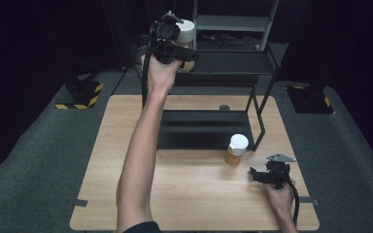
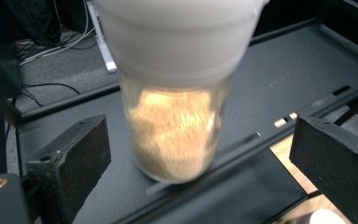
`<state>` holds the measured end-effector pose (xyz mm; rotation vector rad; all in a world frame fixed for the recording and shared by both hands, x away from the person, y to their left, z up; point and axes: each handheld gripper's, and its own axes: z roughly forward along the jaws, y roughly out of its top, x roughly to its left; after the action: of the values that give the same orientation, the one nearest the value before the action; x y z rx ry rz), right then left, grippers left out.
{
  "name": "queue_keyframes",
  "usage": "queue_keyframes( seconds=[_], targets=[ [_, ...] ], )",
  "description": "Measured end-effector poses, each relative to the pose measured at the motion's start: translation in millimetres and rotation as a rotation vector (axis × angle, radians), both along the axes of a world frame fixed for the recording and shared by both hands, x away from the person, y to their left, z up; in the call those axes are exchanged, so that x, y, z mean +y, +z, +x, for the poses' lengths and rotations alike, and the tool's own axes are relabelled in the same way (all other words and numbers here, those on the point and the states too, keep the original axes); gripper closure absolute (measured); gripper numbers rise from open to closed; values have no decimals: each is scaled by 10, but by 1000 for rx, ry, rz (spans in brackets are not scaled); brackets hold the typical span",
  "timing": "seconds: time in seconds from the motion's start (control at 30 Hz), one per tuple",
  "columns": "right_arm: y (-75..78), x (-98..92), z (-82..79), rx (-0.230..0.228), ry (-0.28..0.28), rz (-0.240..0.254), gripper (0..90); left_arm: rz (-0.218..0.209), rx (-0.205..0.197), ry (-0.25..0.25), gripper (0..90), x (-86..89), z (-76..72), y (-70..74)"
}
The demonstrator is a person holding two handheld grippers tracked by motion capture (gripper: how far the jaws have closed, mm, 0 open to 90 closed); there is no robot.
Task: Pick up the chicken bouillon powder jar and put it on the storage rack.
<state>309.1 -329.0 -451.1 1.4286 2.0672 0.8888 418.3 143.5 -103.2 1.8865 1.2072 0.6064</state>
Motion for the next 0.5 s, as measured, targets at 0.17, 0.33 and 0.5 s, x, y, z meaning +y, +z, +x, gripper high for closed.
queue_keyframes(
  seconds=[0.17, 0.33, 0.5],
  targets=[
    [0, 0, 0, 0, 0, 1, 42, 7, -23, 3, 53, 60, -161, -43],
    [0, 1, 0, 0, -1, 0, 42, 5, -37, -6, 58, 145, -268, -95],
    [0, 1, 0, 0, -1, 1, 42, 5, -39, -23, 59, 209, -348, -148]
  ],
)
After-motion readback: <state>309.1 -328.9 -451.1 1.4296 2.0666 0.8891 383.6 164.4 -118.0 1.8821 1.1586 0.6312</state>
